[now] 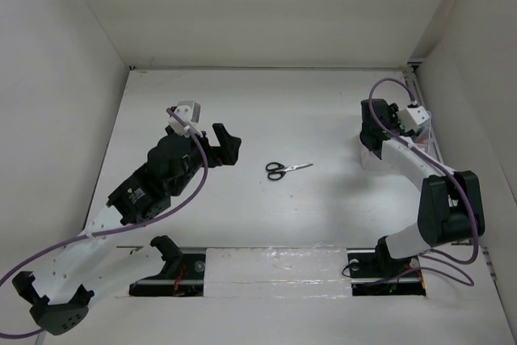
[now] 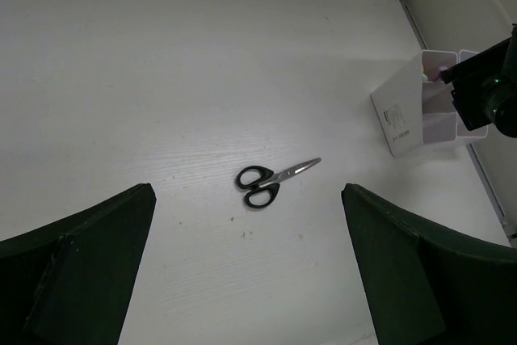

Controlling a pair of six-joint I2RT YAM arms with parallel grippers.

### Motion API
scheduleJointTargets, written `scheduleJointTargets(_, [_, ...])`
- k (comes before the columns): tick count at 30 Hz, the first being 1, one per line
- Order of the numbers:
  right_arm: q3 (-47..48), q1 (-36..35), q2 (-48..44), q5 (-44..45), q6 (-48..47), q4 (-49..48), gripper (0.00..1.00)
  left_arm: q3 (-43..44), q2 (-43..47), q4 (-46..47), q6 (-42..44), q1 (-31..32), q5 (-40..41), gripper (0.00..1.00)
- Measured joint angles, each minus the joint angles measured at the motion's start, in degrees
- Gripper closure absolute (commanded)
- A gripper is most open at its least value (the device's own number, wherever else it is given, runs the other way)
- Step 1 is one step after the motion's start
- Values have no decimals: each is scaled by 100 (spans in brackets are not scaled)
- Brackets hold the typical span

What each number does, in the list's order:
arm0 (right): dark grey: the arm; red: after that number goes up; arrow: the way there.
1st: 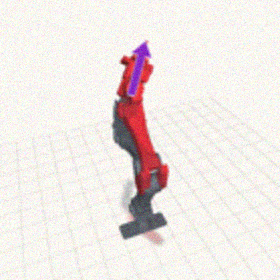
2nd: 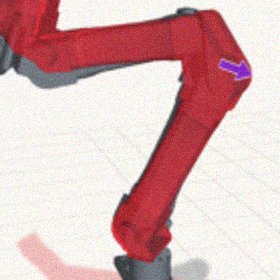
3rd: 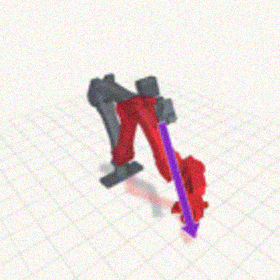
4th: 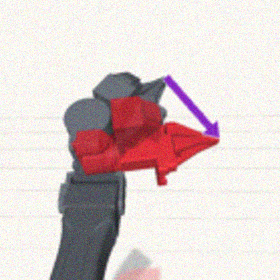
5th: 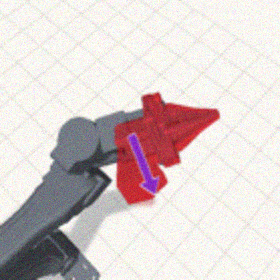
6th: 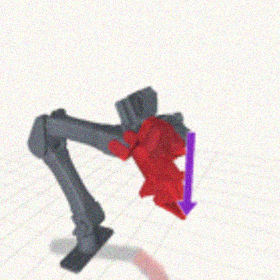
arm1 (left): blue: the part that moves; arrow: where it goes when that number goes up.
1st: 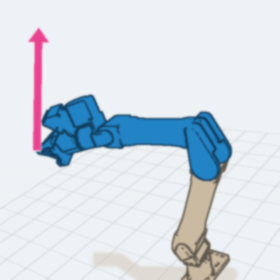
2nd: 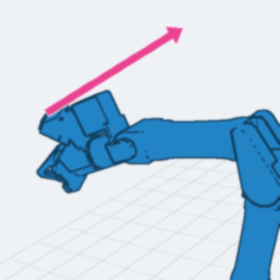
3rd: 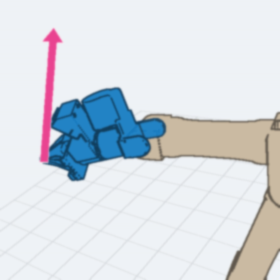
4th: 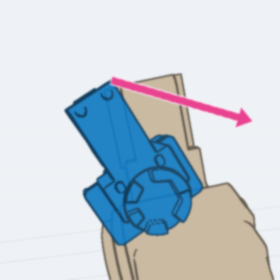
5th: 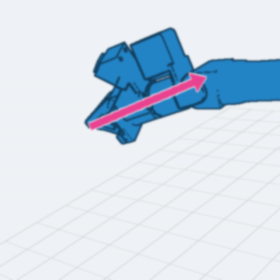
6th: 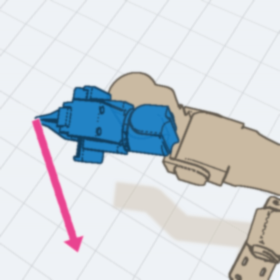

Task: Sort the stationery into containers
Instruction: Place the stapler in the storage box, then pick up the scissors from the center of the board.

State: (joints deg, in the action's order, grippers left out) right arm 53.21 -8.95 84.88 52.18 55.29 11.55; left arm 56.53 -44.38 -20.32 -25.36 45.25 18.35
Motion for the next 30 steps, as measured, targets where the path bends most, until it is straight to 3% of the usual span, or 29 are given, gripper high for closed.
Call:
scheduleJointTargets(9, [13, -595, -660, 13, -214, 57, 26, -168, 31, 59, 52, 0, -4, 0])
scheduleJointTargets(15, [118, -1303, -1690, -127, -933, 26, 18, -76, -911, -13, 68, 0, -111, 0])
scheduleJointTargets(22, [-83, -1502, -3344, -2153, -2667, -111, 12, 483, -2756, -286, 238, 0, -501, 0])
scheduleJointTargets(30, [-459, -1757, -4920, -4457, -3418, 337, 7, 1709, -4719, -299, 841, 0, -640, 2])
